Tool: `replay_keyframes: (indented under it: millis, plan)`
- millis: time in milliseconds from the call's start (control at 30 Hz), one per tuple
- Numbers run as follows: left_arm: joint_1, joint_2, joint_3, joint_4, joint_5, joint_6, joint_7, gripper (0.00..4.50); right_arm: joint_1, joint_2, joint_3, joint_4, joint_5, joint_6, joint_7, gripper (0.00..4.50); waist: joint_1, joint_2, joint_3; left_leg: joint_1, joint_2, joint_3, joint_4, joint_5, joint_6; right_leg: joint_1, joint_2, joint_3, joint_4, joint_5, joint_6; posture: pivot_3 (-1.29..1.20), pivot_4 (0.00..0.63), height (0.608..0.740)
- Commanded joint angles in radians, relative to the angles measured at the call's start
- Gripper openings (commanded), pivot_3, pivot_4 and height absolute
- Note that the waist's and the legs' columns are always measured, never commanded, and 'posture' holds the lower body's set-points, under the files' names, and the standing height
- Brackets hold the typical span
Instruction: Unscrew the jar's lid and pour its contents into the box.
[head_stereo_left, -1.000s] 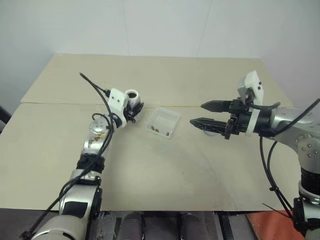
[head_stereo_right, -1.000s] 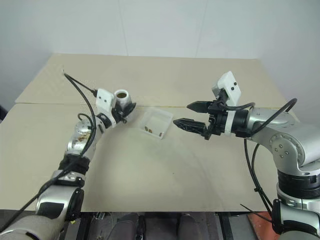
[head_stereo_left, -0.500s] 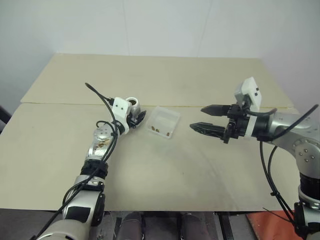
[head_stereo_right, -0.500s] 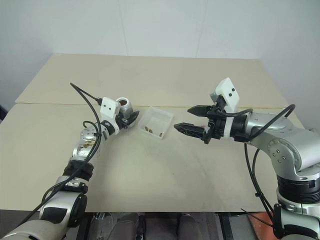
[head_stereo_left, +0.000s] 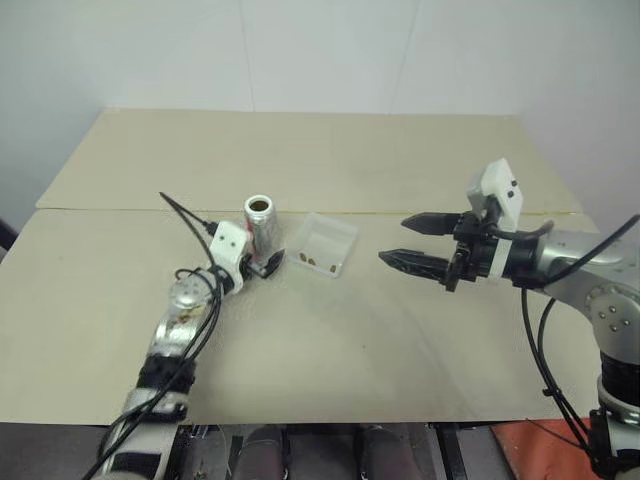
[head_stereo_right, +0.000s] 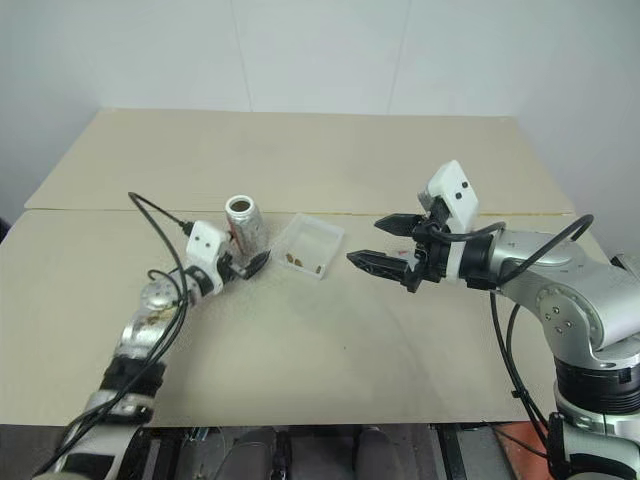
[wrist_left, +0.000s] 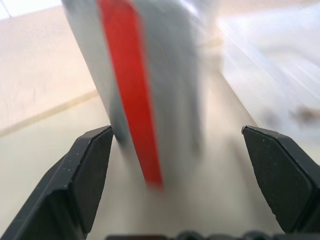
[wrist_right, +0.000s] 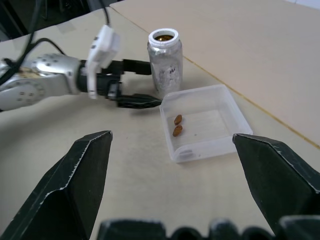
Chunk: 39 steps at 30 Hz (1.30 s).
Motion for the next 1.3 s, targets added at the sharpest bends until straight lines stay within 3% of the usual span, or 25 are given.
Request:
replay_keyframes:
  millis: [33,233,400,567,967,1300]
  plan:
    - [0.086,0.061,0.020,-0.264,-0.056,0.114,-0.049,4.46,0.011,-0.014,-0.051,-0.049,0.030,-0.009,-0.012,4.50,0.001,0.000,0.000,0.001,0.000,0.000,0.000,0.000,0.000,0.001,0.000,0.000,0.000,0.000,0.000,0.00,0.150,0.740]
    - [0.133,0.266,0.148,-0.451,-0.236,0.194,-0.258,4.46,0.071,-0.032,-0.082,-0.070,0.029,-0.040,-0.010,4.50,0.004,0.001,0.000,0.002,0.002,0.000,-0.001,-0.001,0.001,0.002,0.000,0.000,0.000,0.000,0.000,0.00,0.150,0.740]
    - [0.066,0.416,0.227,-0.403,-0.431,0.224,-0.534,4.46,0.129,-0.062,-0.100,-0.061,-0.007,-0.111,0.032,4.50,0.003,0.001,0.000,0.003,0.000,0.001,-0.002,-0.001,0.002,0.002,0.000,0.001,-0.001,0.000,-0.001,0.00,0.150,0.740]
    - [0.024,0.542,0.242,-0.313,-0.506,0.158,-0.834,4.46,0.138,-0.080,-0.130,-0.027,0.000,-0.144,0.058,4.50,-0.002,0.001,0.000,0.004,0.000,0.003,-0.004,-0.001,0.001,0.001,0.001,0.002,-0.002,-0.001,-0.001,0.00,0.150,0.740]
    - [-0.019,0.537,0.254,-0.196,-0.545,0.139,-0.915,4.46,0.189,-0.075,-0.148,-0.138,0.009,-0.147,0.006,4.50,0.001,0.001,0.000,0.003,0.001,0.004,-0.004,-0.001,0.001,0.001,0.002,0.002,-0.002,-0.001,-0.001,0.00,0.150,0.740]
    - [-0.135,0.515,0.191,-0.162,-0.554,0.192,-0.933,4.46,0.172,-0.057,-0.099,-0.222,-0.016,-0.127,-0.113,4.50,0.002,0.001,0.000,0.004,0.000,0.004,-0.003,-0.001,0.001,0.002,0.001,0.002,-0.001,-0.001,-0.001,0.00,0.150,0.740]
